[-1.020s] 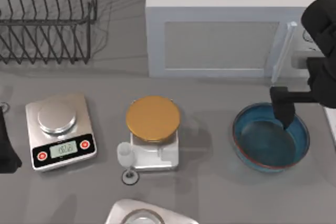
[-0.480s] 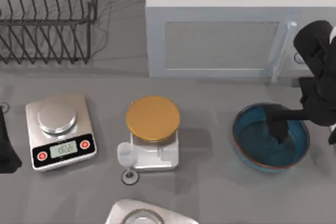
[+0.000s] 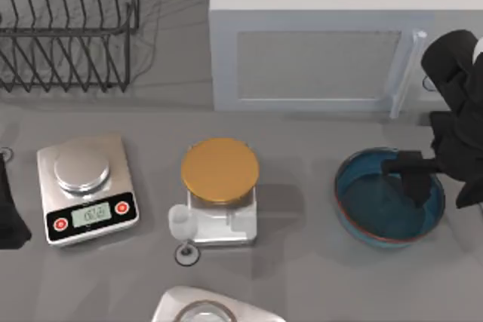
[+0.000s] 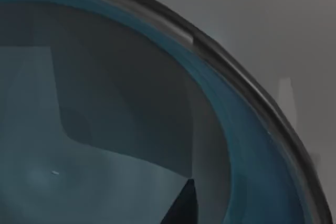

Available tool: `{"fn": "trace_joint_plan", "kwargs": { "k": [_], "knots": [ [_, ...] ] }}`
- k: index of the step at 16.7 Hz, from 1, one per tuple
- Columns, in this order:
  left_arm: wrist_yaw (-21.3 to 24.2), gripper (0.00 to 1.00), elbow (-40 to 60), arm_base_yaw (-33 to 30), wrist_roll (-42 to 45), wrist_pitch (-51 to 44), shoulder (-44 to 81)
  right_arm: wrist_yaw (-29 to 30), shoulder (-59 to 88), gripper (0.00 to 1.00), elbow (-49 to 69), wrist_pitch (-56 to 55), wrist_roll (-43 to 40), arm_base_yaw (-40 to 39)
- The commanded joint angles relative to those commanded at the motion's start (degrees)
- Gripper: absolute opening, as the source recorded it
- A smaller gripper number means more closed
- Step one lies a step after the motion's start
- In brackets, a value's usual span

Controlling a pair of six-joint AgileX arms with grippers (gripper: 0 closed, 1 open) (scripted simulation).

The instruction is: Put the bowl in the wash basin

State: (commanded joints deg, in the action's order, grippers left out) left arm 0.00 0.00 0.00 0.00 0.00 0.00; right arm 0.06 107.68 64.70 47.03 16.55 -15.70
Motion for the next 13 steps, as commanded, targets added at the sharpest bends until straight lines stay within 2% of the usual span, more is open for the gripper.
{"fn": "trace_joint_plan", "kwargs": {
  "k": [5,13],
  "knots": [
    [0.0,1.00,0.0,0.0,0.0,0.0,0.0,0.0,0.0,0.02,0.0,0.0,0.0,0.0],
    [0.0,1.00,0.0,0.0,0.0,0.0,0.0,0.0,0.0,0.00,0.0,0.0,0.0,0.0]
  ]
}}
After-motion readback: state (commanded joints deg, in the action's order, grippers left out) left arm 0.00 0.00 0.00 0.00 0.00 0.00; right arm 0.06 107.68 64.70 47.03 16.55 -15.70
